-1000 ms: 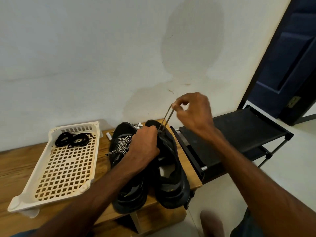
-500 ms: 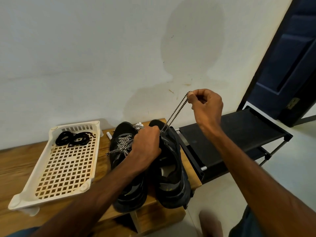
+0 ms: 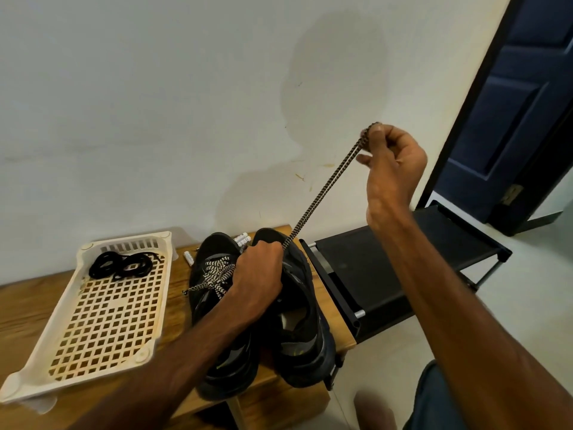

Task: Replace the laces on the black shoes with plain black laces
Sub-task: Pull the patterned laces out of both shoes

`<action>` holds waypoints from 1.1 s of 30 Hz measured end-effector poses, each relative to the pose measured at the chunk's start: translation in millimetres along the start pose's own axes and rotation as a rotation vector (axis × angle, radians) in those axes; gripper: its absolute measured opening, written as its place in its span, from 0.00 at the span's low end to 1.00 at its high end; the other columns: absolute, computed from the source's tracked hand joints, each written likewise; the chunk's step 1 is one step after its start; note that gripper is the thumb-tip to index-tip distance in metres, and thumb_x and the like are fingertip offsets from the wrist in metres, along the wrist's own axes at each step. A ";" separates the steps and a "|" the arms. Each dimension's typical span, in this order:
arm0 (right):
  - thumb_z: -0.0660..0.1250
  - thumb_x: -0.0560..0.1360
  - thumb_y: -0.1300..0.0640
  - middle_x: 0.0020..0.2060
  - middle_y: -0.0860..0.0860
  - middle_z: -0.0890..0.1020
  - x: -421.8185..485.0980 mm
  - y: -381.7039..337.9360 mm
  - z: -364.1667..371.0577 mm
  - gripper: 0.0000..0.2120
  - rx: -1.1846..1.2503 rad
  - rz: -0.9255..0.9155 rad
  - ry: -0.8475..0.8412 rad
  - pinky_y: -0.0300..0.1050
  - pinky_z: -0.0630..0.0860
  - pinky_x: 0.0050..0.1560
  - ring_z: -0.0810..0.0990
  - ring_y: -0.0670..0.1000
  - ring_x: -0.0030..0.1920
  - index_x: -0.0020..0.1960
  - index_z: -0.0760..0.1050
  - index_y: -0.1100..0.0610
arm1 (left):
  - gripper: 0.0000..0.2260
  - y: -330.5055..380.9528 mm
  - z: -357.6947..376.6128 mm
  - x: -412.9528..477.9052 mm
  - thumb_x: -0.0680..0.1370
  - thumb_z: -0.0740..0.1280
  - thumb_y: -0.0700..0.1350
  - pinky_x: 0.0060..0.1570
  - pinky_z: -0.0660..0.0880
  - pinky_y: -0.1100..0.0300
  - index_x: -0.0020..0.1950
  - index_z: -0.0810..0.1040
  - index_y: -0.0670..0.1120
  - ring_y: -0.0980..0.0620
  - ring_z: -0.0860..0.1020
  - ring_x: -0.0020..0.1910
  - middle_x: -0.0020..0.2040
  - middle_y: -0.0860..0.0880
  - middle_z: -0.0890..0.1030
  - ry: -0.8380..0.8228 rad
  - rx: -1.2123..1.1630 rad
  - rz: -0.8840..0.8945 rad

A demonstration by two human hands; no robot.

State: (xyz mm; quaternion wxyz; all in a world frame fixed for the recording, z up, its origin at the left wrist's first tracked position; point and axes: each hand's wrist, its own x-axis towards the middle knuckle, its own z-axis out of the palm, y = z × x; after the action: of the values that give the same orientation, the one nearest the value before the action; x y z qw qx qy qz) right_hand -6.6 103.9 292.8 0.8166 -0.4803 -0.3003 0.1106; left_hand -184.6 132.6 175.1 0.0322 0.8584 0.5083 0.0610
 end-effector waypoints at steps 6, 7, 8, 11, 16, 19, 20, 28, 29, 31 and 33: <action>0.69 0.81 0.56 0.42 0.54 0.87 -14.0 41.0 -12.0 0.09 -0.168 0.138 -0.162 0.40 0.81 0.40 0.87 0.51 0.42 0.56 0.80 0.62 | 0.14 -2.9 -0.7 -2.9 0.72 0.76 0.42 0.42 0.73 0.53 0.52 0.75 0.44 0.41 0.80 0.51 0.52 0.43 0.79 0.045 -0.070 -0.003; 0.70 0.81 0.56 0.41 0.53 0.87 -17.9 49.1 -14.7 0.08 -0.248 0.147 -0.209 0.38 0.79 0.39 0.87 0.50 0.40 0.54 0.80 0.61 | 0.12 -3.6 -1.1 -3.0 0.72 0.75 0.40 0.41 0.73 0.52 0.49 0.73 0.45 0.40 0.80 0.50 0.50 0.43 0.79 0.050 -0.086 -0.007; 0.70 0.80 0.56 0.40 0.52 0.87 -21.7 56.7 -16.9 0.06 -0.332 0.151 -0.258 0.38 0.79 0.39 0.86 0.48 0.39 0.53 0.81 0.59 | 0.12 -5.0 -0.3 -2.6 0.72 0.74 0.39 0.40 0.72 0.52 0.45 0.70 0.46 0.40 0.80 0.49 0.48 0.43 0.78 0.052 -0.112 -0.010; 0.72 0.79 0.56 0.38 0.48 0.87 -31.1 71.4 -18.6 0.02 -0.545 0.133 -0.401 0.41 0.84 0.43 0.86 0.43 0.39 0.50 0.80 0.54 | 0.13 -9.6 -0.9 -2.8 0.72 0.71 0.37 0.41 0.77 0.51 0.37 0.67 0.45 0.41 0.81 0.44 0.37 0.50 0.71 0.044 -0.178 -0.023; 0.73 0.78 0.55 0.39 0.46 0.86 -49.0 82.3 -16.3 0.05 -0.747 0.033 -0.637 0.48 0.85 0.47 0.85 0.43 0.40 0.52 0.79 0.51 | 0.04 -27.7 -4.6 -5.2 0.72 0.73 0.38 0.45 0.83 0.48 0.45 0.83 0.39 0.46 0.82 0.40 0.40 0.44 0.83 0.073 -0.272 -0.082; 0.72 0.77 0.60 0.45 0.51 0.86 -57.8 87.3 -14.6 0.09 -0.922 0.024 -0.789 0.51 0.84 0.48 0.85 0.48 0.43 0.56 0.78 0.54 | 0.03 -34.8 -3.5 -7.8 0.71 0.74 0.39 0.46 0.83 0.49 0.43 0.84 0.40 0.50 0.83 0.37 0.36 0.46 0.83 0.088 -0.365 -0.110; 0.71 0.76 0.64 0.50 0.54 0.85 -60.9 87.4 -13.7 0.13 -1.004 0.044 -0.841 0.52 0.83 0.51 0.84 0.50 0.47 0.60 0.77 0.55 | 0.04 -35.8 -2.9 -8.3 0.71 0.74 0.40 0.47 0.83 0.50 0.44 0.84 0.41 0.50 0.83 0.38 0.36 0.47 0.83 0.094 -0.384 -0.119; 0.73 0.74 0.57 0.53 0.49 0.84 -87.7 80.1 3.8 0.12 -1.126 -0.178 -1.087 0.50 0.81 0.53 0.82 0.51 0.52 0.57 0.83 0.53 | 0.23 -39.4 0.9 -7.5 0.68 0.77 0.45 0.49 0.82 0.50 0.60 0.76 0.43 0.48 0.82 0.48 0.48 0.47 0.83 0.105 -0.423 -0.150; 0.74 0.75 0.54 0.52 0.50 0.84 -90.3 81.1 4.0 0.12 -1.176 -0.156 -1.124 0.50 0.82 0.52 0.83 0.51 0.51 0.57 0.84 0.53 | 0.25 -39.9 1.1 -7.3 0.68 0.78 0.45 0.49 0.81 0.51 0.62 0.75 0.43 0.48 0.82 0.49 0.49 0.47 0.83 0.105 -0.430 -0.146; 0.75 0.75 0.54 0.52 0.52 0.85 -92.9 84.6 5.4 0.11 -1.228 -0.127 -1.116 0.51 0.83 0.52 0.84 0.52 0.49 0.57 0.85 0.53 | 0.27 -41.0 1.8 -7.0 0.68 0.78 0.45 0.50 0.81 0.52 0.64 0.74 0.44 0.49 0.82 0.50 0.50 0.47 0.84 0.105 -0.440 -0.140; 0.74 0.75 0.56 0.51 0.53 0.85 -94.1 86.2 9.3 0.08 -1.249 -0.132 -1.063 0.51 0.83 0.51 0.84 0.53 0.48 0.54 0.86 0.54 | 0.26 -41.9 2.9 -7.0 0.68 0.78 0.45 0.50 0.82 0.52 0.64 0.75 0.44 0.49 0.82 0.49 0.49 0.48 0.84 0.099 -0.448 -0.144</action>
State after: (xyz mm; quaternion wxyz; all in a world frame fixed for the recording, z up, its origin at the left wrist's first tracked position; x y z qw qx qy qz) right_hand -77.7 110.8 186.7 0.1525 -0.7110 -0.6808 0.0874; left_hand -223.9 146.6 166.8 0.2010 0.7874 0.5429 0.2118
